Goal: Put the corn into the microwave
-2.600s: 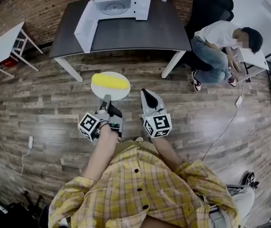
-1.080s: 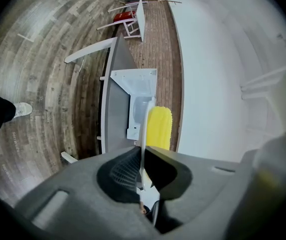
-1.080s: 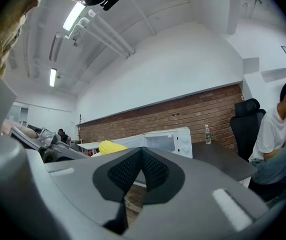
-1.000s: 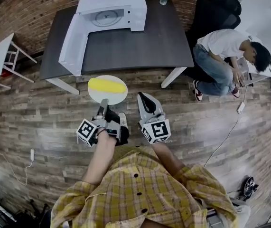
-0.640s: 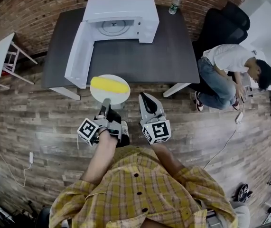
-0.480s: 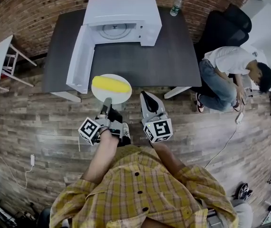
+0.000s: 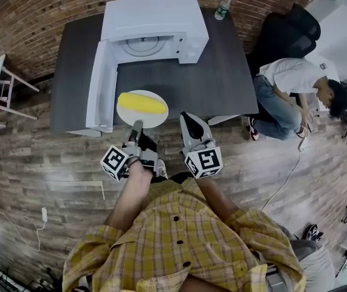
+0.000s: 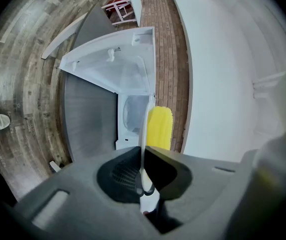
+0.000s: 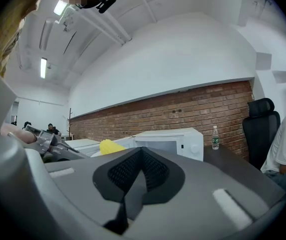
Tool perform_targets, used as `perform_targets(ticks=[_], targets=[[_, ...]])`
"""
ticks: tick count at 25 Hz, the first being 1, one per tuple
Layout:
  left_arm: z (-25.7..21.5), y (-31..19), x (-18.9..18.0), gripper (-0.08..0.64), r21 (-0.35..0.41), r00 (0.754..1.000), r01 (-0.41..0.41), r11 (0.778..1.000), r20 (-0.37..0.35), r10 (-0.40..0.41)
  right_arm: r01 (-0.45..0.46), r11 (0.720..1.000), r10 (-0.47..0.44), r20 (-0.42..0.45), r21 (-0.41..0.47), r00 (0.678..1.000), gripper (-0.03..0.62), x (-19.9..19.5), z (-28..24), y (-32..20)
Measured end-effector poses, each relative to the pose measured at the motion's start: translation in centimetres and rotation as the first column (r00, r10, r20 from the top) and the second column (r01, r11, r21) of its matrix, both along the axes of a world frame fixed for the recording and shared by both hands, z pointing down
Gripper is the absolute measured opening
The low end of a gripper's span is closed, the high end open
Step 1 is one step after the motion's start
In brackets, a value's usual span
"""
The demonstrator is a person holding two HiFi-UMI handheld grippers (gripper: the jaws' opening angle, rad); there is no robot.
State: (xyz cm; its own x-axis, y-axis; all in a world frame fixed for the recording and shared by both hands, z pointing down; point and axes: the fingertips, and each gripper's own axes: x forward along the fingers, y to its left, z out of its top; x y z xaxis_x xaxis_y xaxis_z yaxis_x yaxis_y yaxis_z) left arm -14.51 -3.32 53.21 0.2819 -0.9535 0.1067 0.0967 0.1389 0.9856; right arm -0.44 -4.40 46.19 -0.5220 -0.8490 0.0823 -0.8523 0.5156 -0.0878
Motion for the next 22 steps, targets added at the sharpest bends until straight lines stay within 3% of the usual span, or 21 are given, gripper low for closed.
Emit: perform_targets(ticks=[6, 12, 15, 22], targets=[[0.4, -1.5, 0.3, 0.017, -0.011, 1.000, -0.026, 1.000, -0.004, 0.026, -0.029, 0.999, 0.028, -0.015, -0.046, 0.999, 0.000, 0.3, 1.1, -1.3], [2.3, -2.2, 0.6, 0.020, -0.076, 1.000, -0.026, 0.997, -0.018, 0.025, -0.042, 0.998, 0.041, -0.033, -0.037, 0.999, 0.003, 0.6, 1.3, -2.3], [2.7, -3.3, 0.6, 0.020, -0.068, 1.000, -0.025, 0.997, 0.012, 0.026, -0.039, 0.999, 0.037, -0.040, -0.034, 0.998, 0.003, 1.0, 1.7, -3.6], [1.4, -7.3, 1.1, 0.020, -0.049, 1.000, 0.024, 0.999, -0.018, -0.025, -0.004, 1.000, 0.004, -0.010, -0.027, 1.000, 0.003, 1.3, 1.4, -7.8]])
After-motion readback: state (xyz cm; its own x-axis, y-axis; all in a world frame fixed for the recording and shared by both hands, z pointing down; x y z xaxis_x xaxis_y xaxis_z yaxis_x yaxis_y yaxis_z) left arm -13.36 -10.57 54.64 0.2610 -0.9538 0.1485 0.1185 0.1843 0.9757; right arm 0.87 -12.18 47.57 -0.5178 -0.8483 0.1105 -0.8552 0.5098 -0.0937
